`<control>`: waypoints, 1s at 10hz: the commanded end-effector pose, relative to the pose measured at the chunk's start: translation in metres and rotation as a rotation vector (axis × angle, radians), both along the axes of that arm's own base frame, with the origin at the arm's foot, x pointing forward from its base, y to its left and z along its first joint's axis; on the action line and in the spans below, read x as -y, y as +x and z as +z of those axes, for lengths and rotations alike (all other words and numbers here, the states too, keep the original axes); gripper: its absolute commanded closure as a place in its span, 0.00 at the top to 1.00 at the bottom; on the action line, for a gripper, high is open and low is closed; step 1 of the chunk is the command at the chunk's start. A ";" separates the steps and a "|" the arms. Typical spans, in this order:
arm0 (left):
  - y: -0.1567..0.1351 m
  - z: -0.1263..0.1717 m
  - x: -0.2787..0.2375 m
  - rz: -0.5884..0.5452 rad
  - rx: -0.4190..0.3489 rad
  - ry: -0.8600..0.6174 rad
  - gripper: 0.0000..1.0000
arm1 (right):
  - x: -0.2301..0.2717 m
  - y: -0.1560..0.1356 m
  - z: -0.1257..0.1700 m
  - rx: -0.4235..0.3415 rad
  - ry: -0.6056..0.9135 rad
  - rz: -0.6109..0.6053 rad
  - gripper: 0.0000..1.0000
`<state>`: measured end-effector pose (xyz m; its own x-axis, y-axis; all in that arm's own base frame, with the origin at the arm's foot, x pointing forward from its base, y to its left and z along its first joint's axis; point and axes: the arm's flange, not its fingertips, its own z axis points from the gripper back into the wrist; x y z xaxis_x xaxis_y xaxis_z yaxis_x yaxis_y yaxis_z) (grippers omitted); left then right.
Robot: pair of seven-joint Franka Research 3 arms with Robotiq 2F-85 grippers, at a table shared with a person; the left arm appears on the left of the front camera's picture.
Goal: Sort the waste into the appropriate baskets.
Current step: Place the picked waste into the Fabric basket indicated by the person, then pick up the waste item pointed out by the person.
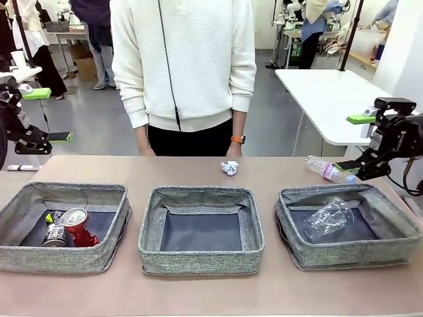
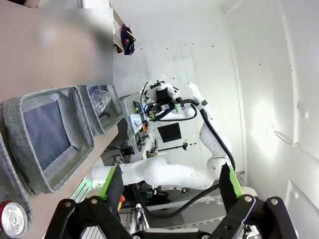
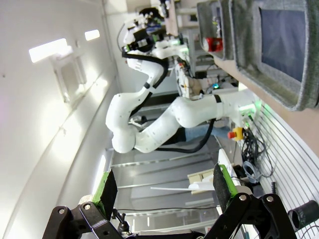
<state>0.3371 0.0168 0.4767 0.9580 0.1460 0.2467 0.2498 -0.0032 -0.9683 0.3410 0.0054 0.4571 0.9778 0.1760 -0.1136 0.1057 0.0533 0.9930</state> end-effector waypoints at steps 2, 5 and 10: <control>-0.001 -0.003 0.000 0.000 -0.010 -0.014 1.00 | -0.001 -0.001 0.000 0.015 0.001 0.010 1.00; -0.001 -0.003 0.000 0.000 -0.010 -0.014 1.00 | -0.001 -0.001 0.000 0.015 0.001 0.010 1.00; -0.001 -0.003 0.000 0.000 -0.010 -0.014 1.00 | -0.001 -0.001 0.000 0.015 0.001 0.010 1.00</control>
